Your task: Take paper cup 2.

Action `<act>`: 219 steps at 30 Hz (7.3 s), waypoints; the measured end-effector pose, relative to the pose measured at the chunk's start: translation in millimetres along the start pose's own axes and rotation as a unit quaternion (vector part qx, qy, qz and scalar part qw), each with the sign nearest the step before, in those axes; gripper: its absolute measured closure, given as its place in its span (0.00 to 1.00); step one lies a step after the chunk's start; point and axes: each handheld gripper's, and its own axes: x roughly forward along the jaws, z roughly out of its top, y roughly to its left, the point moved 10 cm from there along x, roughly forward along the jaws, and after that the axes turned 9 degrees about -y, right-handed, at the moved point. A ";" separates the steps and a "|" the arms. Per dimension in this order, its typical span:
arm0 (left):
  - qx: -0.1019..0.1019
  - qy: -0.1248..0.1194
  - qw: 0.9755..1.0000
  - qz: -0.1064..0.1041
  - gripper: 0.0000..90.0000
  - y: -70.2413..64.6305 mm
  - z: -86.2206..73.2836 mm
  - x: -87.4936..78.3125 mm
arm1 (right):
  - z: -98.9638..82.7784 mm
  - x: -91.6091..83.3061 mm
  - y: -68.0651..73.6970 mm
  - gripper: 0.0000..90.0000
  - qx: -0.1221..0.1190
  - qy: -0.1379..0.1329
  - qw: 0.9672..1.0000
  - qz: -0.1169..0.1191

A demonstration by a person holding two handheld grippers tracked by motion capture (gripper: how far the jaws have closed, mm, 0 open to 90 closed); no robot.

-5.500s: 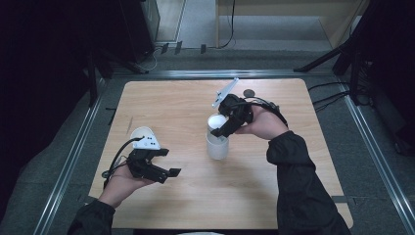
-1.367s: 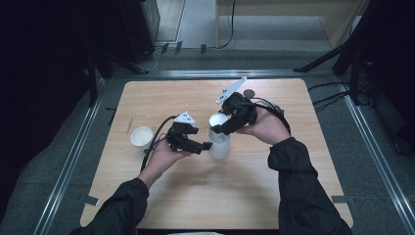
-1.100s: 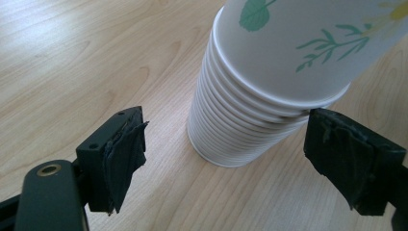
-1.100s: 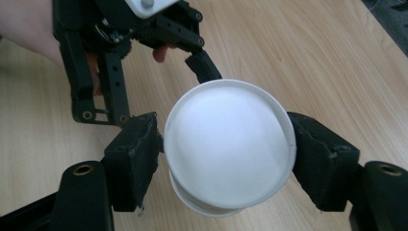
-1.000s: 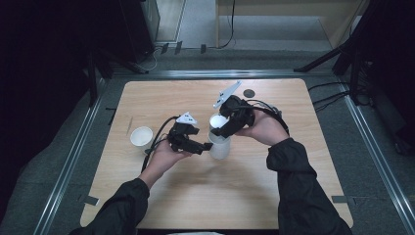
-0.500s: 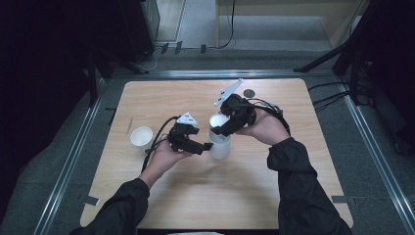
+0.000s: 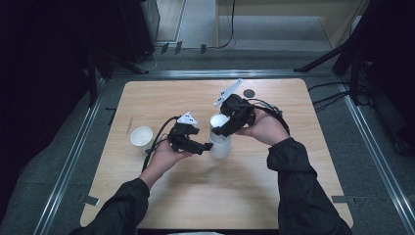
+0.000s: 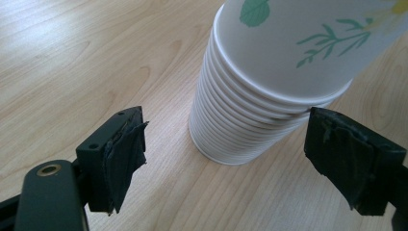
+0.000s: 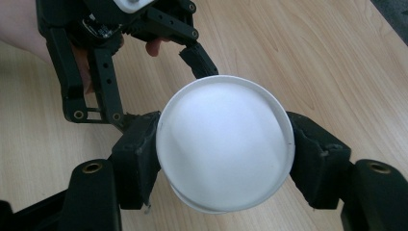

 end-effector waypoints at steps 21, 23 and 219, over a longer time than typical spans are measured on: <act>-0.001 -0.001 1.000 0.002 0.16 1.0 1.6 2.0 | 3.2 -4.4 -1.9 0.39 0.003 -0.004 1.000 -0.010; 0.001 0.000 1.000 0.004 0.16 1.4 1.9 1.8 | 3.3 -4.0 -2.7 0.38 0.001 -0.007 1.000 -0.011; 0.026 -0.038 0.996 -0.073 0.59 -26.6 15.3 -6.9 | 11.8 -17.3 -7.0 0.40 0.047 -0.028 0.998 -0.024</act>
